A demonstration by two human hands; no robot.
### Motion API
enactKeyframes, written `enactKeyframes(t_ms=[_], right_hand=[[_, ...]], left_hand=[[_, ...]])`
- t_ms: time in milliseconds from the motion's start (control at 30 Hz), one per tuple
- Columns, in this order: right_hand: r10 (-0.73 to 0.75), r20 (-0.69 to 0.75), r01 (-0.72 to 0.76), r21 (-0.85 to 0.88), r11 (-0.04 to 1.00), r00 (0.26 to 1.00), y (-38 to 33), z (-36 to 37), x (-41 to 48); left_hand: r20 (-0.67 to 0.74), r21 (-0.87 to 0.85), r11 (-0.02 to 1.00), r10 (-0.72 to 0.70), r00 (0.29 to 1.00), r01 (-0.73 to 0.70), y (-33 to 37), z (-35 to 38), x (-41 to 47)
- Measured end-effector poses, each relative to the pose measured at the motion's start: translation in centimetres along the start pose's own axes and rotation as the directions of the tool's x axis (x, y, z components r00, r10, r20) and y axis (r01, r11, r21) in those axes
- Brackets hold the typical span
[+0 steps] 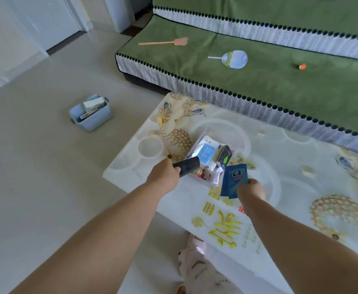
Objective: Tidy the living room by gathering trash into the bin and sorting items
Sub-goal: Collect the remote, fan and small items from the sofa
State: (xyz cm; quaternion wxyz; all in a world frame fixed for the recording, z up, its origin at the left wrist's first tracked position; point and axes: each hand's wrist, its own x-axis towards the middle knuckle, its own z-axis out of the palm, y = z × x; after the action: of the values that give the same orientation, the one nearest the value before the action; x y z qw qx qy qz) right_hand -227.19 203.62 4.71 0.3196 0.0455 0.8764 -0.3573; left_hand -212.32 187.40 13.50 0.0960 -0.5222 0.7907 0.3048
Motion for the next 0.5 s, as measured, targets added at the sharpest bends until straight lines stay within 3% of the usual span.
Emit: enactKeyframes(t_ms=[400,500], right_hand=[[0.118,0.062,-0.123,0.079,0.989,0.991,-9.7,8.4,10.8],[0.162,0.158,-0.171,0.043,0.984,0.974,-10.7,9.7,12.8]], left_hand=[[0.05,0.064,0.997,-0.033,0.998,0.03,2.5,-1.4,13.3],[0.093,0.044,0.998,-0.042,0.995,0.038,2.6,-0.8,15.9]])
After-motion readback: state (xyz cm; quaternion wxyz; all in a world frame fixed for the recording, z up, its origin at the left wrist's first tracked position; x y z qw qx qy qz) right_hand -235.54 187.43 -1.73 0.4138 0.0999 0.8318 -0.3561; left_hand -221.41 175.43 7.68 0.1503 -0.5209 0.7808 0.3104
